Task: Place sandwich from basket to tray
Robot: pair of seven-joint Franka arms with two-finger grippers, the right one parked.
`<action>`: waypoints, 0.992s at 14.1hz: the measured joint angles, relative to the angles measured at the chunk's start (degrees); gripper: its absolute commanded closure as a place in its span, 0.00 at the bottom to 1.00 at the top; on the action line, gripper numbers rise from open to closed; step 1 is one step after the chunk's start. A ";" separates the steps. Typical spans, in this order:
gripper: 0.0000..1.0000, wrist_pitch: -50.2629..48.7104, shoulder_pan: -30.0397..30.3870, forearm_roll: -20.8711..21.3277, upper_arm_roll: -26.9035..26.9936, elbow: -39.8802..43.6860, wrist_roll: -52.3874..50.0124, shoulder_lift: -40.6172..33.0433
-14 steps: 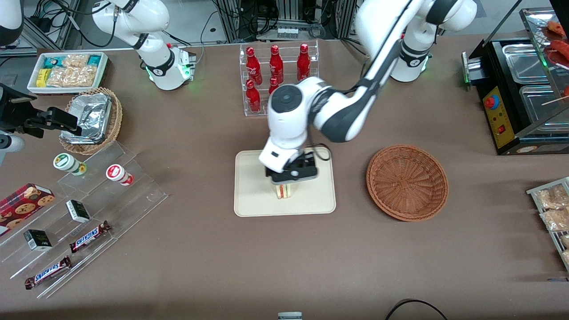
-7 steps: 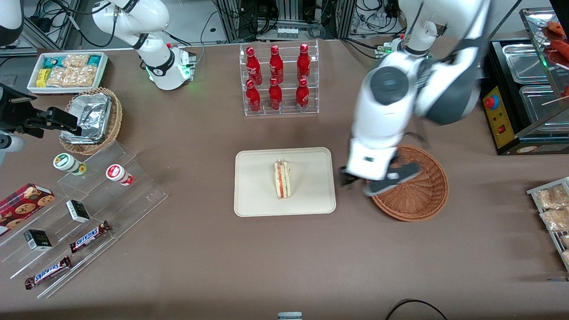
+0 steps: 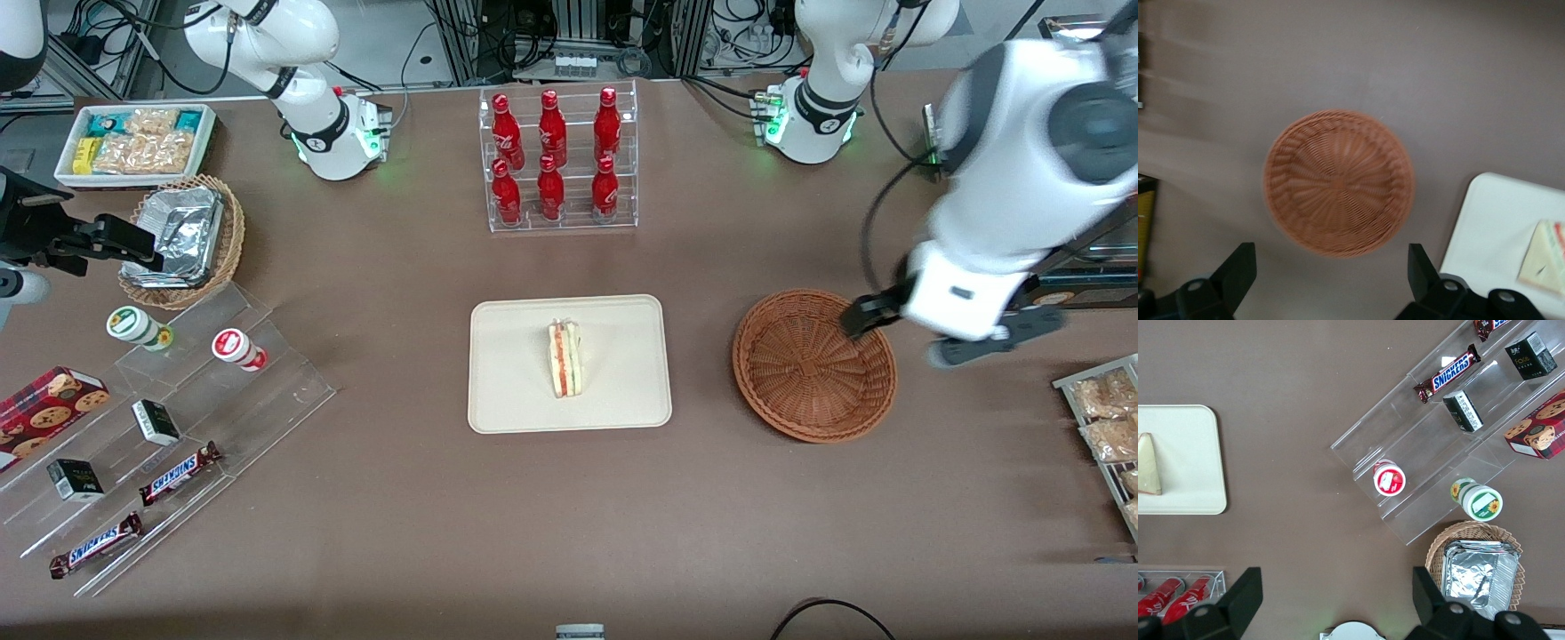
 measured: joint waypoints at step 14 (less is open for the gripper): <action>0.00 -2.60 8.94 -1.50 -0.69 -6.84 22.76 -8.77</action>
